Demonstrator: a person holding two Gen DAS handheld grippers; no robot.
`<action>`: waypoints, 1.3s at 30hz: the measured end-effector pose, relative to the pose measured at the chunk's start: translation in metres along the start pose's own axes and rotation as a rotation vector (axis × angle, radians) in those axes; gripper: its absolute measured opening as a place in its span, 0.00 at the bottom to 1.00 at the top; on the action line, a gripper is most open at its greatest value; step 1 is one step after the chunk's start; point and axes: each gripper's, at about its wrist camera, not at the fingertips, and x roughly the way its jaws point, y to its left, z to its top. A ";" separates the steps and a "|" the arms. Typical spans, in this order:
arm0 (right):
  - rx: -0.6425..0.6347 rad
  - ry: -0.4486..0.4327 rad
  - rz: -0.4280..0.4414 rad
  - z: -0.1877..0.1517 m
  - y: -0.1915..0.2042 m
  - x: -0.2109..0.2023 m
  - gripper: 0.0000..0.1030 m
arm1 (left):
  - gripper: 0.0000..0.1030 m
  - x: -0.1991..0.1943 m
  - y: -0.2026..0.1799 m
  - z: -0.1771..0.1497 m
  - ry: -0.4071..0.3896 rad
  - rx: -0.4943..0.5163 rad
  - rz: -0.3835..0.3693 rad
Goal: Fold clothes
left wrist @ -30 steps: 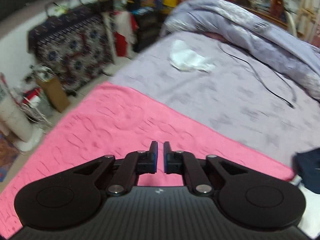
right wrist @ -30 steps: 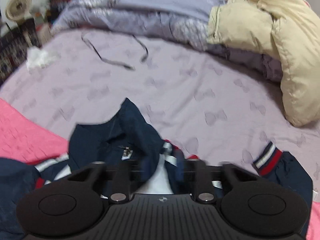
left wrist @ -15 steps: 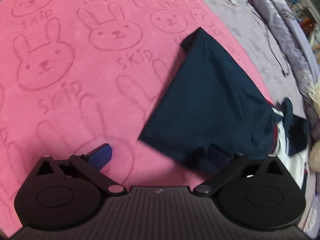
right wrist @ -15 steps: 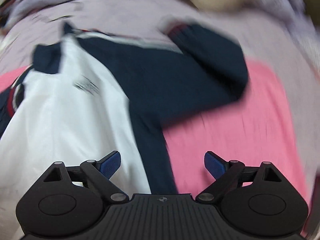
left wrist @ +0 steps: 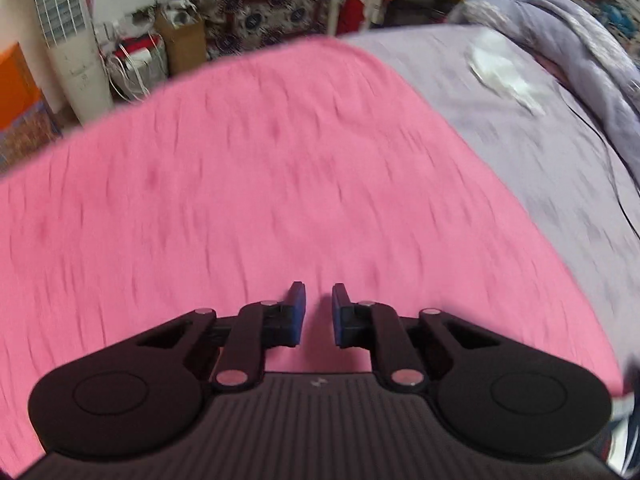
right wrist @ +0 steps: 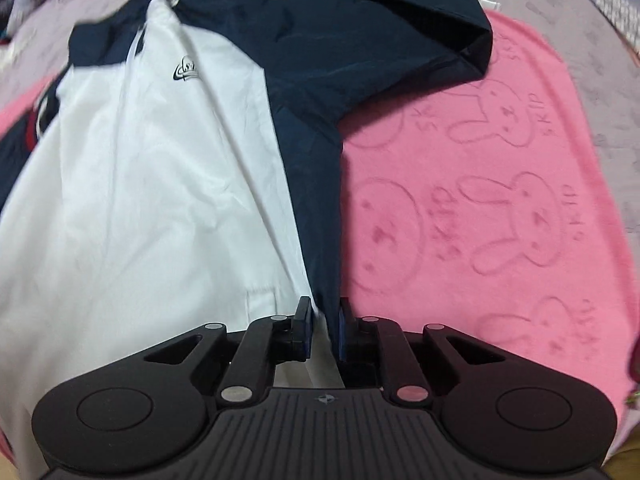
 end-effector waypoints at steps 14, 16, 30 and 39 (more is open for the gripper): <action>-0.303 0.183 -0.178 -0.042 0.032 0.006 0.05 | 0.61 -0.109 -0.031 -0.173 0.400 0.631 -0.413; -0.262 0.258 -0.287 -0.051 0.014 0.019 0.05 | 0.62 -0.110 -0.038 -0.200 0.421 0.734 -0.371; -0.610 -0.198 0.286 0.063 0.192 -0.030 0.62 | 0.74 -0.115 -0.020 -0.209 0.382 0.753 -0.298; -0.824 -0.187 0.386 0.062 0.319 0.009 0.74 | 0.93 -0.034 0.036 -0.078 0.209 0.180 -0.168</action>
